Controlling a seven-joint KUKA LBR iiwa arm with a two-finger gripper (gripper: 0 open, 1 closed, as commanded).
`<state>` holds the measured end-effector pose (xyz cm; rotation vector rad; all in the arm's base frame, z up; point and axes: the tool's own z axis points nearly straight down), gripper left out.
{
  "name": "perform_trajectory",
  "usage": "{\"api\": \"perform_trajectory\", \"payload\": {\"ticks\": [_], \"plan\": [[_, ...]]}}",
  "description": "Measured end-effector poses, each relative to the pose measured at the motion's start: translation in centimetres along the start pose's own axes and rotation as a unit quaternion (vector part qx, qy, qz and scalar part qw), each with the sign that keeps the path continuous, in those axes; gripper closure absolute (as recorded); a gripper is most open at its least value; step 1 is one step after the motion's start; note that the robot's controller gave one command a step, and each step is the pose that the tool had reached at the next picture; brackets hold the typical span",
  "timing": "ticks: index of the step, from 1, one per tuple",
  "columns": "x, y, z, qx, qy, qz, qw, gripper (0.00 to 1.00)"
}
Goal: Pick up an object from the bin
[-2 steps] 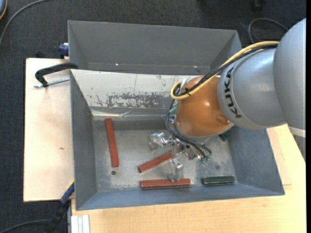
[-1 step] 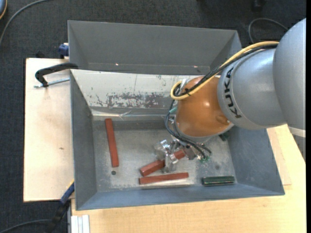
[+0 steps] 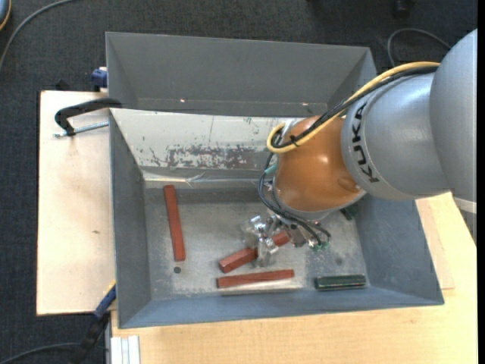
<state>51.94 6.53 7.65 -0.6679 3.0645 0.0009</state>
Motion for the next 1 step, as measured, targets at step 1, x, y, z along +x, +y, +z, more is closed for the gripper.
{"api": "perform_trajectory", "payload": {"ticks": [1], "plan": [[-0.23, 0.04, -7.01, 0.000, -0.0005, 0.000, 1.0000, 1.00]]}}
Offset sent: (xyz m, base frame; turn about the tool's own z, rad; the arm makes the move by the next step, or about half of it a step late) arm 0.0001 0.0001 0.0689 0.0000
